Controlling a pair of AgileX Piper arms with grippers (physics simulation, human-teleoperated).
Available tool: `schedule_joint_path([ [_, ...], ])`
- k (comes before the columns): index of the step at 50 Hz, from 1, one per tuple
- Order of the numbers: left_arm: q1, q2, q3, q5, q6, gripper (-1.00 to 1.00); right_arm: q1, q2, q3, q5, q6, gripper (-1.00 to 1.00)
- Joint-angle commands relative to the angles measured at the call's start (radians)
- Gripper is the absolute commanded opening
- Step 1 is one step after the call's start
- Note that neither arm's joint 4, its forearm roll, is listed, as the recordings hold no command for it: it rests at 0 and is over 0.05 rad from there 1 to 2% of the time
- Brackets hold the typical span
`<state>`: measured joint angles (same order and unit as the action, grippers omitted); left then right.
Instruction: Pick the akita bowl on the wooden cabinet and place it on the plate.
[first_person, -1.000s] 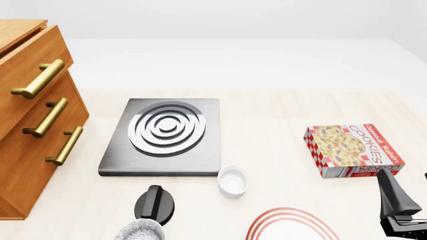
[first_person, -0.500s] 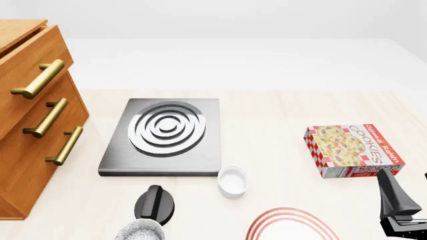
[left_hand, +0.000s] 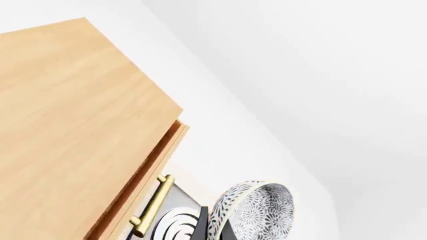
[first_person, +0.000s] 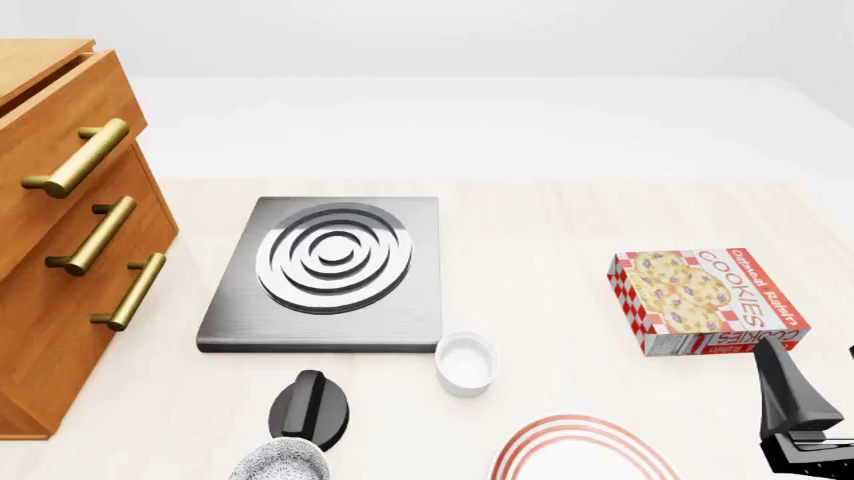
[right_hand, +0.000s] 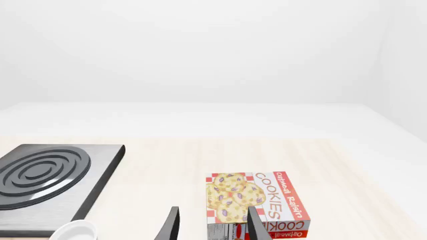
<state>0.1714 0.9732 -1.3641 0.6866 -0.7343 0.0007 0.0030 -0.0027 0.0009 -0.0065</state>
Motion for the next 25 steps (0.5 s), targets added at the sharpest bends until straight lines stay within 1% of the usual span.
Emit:
schedule_joint_path([
  [1, -0.093, -0.020, -0.011, 0.022, -0.012, -1.00, 0.000, 0.000, 0.000, 0.000, 0.000, 1.00],
  [11, -0.152, -0.015, -0.005, 0.021, -0.027, -1.00, 0.000, 0.000, 0.000, 0.000, 0.000, 1.00],
  [15, -0.197, -0.019, 0.010, 0.021, -0.042, -1.00, 0.000, 0.000, 0.000, 0.000, 0.000, 1.00],
  [25, -0.264, -0.028, 0.008, 0.033, -0.063, -1.00, 0.000, 0.000, 0.000, 0.000, 0.000, 1.00],
])
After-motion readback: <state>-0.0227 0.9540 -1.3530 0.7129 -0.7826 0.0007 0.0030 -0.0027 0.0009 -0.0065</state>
